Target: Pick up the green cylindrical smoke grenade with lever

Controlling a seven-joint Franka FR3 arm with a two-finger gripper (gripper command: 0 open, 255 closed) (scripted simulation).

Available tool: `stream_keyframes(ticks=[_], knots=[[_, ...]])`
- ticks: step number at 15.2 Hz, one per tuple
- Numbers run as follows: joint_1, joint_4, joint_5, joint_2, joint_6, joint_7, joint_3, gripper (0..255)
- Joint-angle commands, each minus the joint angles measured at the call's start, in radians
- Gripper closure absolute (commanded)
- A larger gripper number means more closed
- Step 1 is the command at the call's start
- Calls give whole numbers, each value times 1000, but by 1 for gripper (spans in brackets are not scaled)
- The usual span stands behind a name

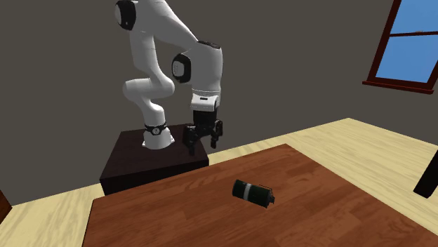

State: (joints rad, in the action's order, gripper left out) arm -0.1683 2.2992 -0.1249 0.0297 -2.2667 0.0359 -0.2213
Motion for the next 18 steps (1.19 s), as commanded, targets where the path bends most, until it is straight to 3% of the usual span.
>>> stream_keyframes(ticks=[1,8,16,18], knots=[[-12,-38,-26,-71,-38,15,-13,0],[-73,-198,-134,-312,-125,69,-35,0],[-175,-435,-243,-580,-165,102,-26,0],[-180,-436,-251,-600,-183,109,-19,0]])
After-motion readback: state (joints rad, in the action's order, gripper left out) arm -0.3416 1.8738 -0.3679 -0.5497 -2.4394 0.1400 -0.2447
